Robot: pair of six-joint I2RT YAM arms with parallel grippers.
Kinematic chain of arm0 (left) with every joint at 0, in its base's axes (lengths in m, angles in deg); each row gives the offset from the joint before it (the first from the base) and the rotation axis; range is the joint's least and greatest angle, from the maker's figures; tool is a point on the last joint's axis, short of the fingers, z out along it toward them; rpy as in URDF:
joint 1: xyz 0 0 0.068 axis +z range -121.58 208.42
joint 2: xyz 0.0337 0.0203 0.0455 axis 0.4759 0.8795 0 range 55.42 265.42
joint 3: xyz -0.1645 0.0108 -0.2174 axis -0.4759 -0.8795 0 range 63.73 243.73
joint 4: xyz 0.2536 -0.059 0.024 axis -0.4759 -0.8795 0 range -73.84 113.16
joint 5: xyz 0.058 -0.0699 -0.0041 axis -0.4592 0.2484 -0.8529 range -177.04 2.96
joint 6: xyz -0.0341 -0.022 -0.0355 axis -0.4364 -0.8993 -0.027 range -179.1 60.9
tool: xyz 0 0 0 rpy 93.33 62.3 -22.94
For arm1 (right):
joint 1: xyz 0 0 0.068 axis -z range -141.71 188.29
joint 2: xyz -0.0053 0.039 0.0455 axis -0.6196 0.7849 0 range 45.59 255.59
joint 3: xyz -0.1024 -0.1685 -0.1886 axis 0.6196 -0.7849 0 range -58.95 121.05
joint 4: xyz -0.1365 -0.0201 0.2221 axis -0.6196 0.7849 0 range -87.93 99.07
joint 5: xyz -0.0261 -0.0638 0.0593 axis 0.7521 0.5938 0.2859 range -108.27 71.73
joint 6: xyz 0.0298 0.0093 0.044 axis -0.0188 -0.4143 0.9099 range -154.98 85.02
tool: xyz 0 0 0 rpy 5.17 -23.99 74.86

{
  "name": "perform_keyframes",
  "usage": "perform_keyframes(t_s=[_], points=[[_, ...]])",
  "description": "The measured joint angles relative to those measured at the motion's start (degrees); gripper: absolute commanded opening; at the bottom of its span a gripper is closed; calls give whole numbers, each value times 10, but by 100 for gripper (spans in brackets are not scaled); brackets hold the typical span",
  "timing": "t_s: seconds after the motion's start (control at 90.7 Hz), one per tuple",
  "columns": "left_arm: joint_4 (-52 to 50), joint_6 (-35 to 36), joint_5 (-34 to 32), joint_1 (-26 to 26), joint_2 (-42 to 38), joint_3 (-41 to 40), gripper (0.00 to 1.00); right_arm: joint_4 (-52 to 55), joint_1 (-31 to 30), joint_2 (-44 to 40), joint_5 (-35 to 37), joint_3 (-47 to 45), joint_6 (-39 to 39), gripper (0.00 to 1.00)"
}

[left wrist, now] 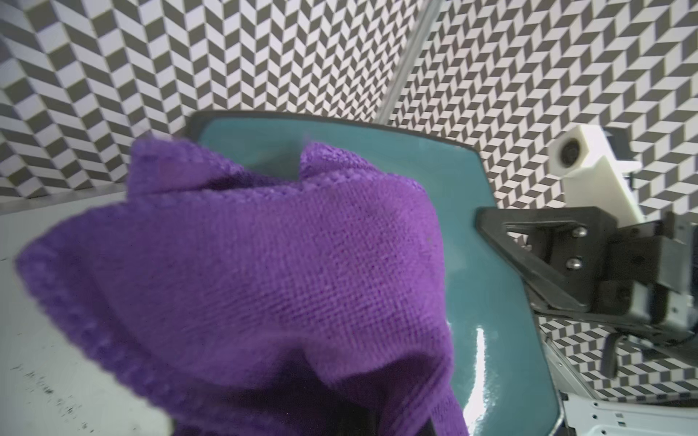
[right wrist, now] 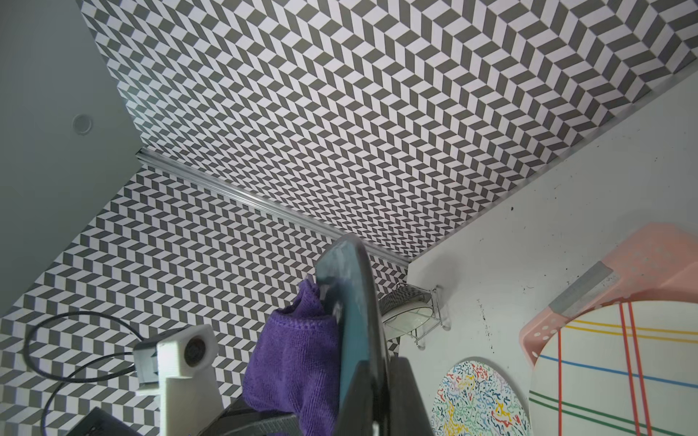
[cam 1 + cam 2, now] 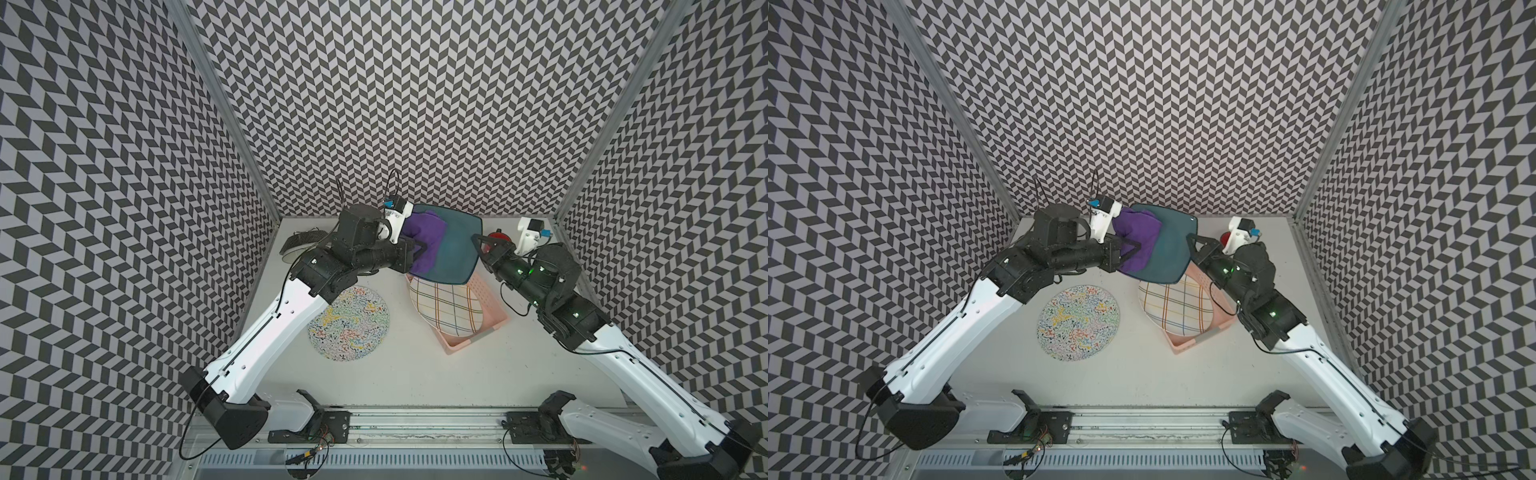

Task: Wipe the wet plate dry
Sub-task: Wipe the plate with towel.

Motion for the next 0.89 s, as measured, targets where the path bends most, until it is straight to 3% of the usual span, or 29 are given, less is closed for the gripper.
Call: perform_keyframes(t_s=[0.099,0.154,0.331,0.463,0.573,0.684,0.893], points=[[12,0,29,-32,14,10,0,-17,6,0,2,-3,12,0],[31,-18,57,-22,12,6,0,-21,19,0,-5,-3,17,0],[162,-170,119,153,-39,-47,0,-47,85,-16,-16,-29,50,0],[396,-388,140,216,-117,-189,0,-62,106,-49,-21,-68,87,0],[608,-589,151,212,-139,-308,0,-95,105,-63,-54,-94,129,0],[767,-741,140,183,-99,-381,0,-136,104,-56,-96,-106,166,0],[960,-918,92,95,-12,-408,0,-206,94,-28,-134,-106,202,0]])
